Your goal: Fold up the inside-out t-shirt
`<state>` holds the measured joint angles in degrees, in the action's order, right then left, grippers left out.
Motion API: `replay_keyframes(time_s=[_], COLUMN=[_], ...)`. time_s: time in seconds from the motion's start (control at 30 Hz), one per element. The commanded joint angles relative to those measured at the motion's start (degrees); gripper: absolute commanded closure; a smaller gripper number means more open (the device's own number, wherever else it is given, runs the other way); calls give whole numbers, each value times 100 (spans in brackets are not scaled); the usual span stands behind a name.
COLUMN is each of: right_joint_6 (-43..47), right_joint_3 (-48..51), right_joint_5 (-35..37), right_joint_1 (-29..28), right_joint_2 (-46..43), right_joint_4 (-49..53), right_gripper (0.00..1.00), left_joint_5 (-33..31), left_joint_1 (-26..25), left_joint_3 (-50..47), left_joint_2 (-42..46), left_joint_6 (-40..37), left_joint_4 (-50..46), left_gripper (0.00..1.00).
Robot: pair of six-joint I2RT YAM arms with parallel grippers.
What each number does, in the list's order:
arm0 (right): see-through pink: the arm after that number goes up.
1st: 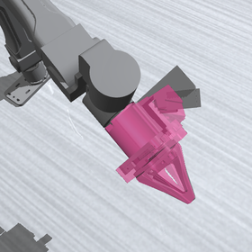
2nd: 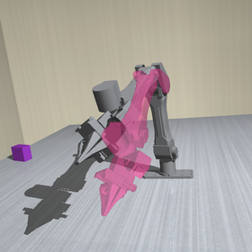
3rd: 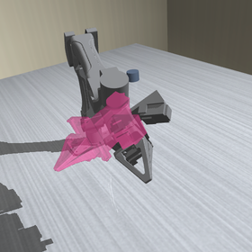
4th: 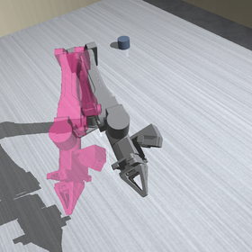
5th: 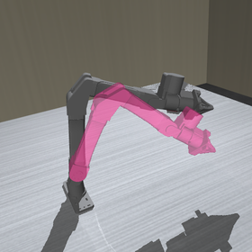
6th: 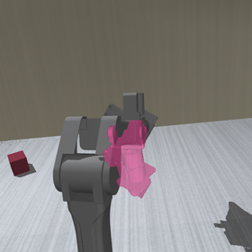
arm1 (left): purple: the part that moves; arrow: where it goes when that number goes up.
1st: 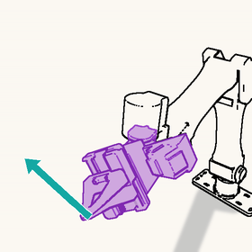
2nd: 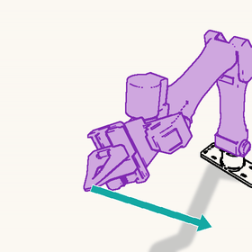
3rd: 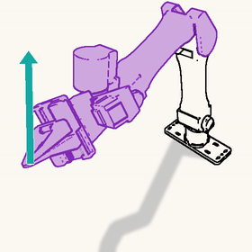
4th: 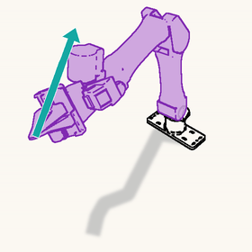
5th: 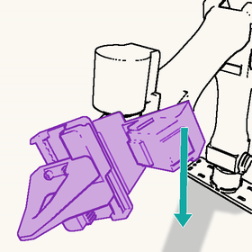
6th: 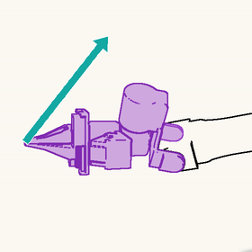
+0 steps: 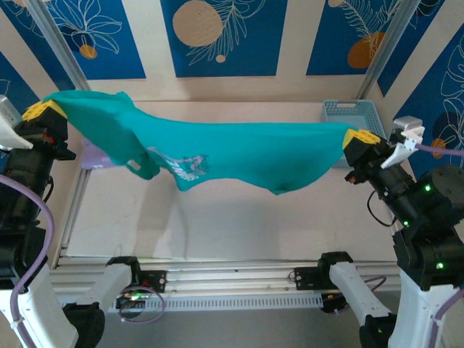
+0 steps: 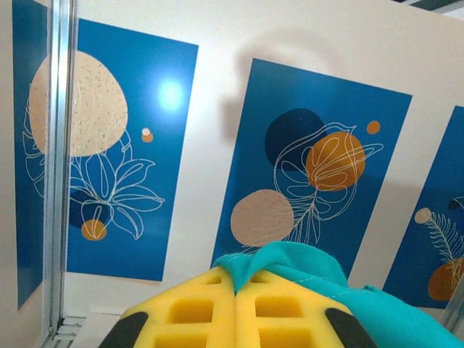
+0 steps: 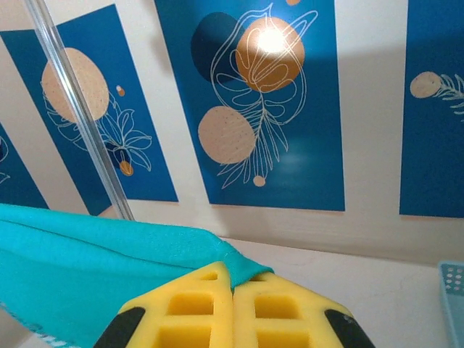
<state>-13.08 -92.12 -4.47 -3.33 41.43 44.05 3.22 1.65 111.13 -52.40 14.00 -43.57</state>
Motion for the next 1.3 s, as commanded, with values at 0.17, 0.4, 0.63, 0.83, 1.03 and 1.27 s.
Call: replay_keyframes(time_s=[0.17,0.4,0.63,0.83,1.03,1.27], right_joint_6=[376,617,535,-16,-71,-731], right_joint_3=[216,1078,1029,-2049,-771,2388], right_joint_5=[87,453,673,876,1126,2549], right_joint_1=[25,34,224,254,-65,-1258], right_joint_2=[118,1501,4718,7946,7092,5011], right_joint_4=[114,-1049,-3212,-1709,-1076,-501], right_gripper=[100,99,95,70,52,49], left_joint_5=[-26,351,249,278,213,999], left_joint_1=[78,18,-466,-507,-734,-2194], left_joint_3=[-258,-1063,-901,3333,1967,-4136], left_joint_2=[-749,-2098,-4948,-8376,-7595,-4401], left_joint_6=[-136,180,122,92,226,372], left_joint_4=[159,1507,3009,998,821,4812], left_gripper=[100,100,100,60,40,39])
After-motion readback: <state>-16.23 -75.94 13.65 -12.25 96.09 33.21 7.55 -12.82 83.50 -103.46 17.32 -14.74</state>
